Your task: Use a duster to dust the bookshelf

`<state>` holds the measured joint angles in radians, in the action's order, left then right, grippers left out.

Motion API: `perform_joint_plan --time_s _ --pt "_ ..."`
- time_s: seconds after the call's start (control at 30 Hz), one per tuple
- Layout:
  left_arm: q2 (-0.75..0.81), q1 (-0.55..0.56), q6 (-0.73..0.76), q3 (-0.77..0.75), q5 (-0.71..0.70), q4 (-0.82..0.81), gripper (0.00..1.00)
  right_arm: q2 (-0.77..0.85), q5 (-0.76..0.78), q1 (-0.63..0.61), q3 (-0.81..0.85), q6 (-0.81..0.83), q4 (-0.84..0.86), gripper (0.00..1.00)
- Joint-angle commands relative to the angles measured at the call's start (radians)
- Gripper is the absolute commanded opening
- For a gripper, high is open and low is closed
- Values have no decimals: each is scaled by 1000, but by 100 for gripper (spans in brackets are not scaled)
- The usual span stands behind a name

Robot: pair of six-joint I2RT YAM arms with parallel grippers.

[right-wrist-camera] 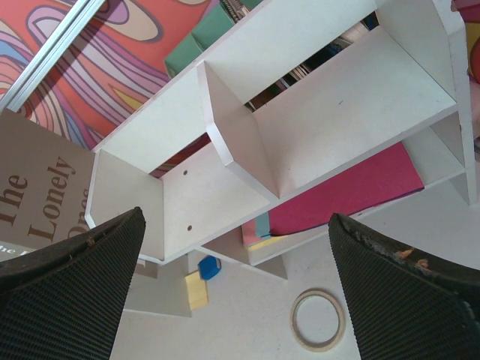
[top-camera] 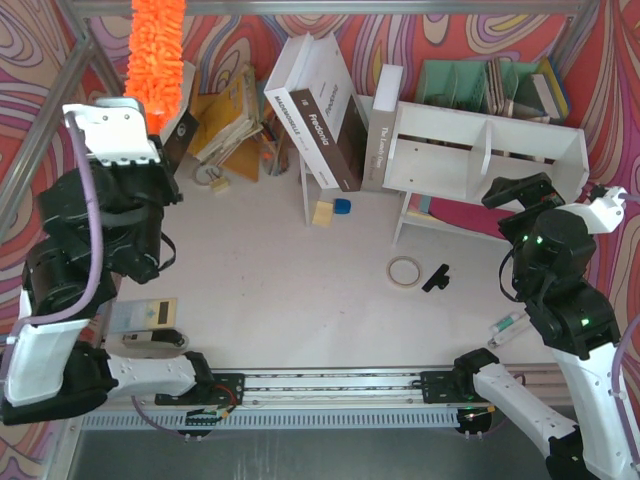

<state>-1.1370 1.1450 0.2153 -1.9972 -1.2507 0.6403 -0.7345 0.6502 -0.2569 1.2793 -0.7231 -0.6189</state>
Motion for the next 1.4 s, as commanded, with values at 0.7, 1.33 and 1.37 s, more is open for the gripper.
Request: perform_joint_plan --time_s 0.7,1.33,1.37 --pt "260 -361 -590 454 832 284 0 -10 -1 -4 -21 -10 -2 99" --pt "370 -361 -636 612 877 244 0 -14 -14 -4 -26 -27 -3 99" --pt "369 -361 -639 628 868 241 0 -15 -14 -4 -27 -27 -5 99"
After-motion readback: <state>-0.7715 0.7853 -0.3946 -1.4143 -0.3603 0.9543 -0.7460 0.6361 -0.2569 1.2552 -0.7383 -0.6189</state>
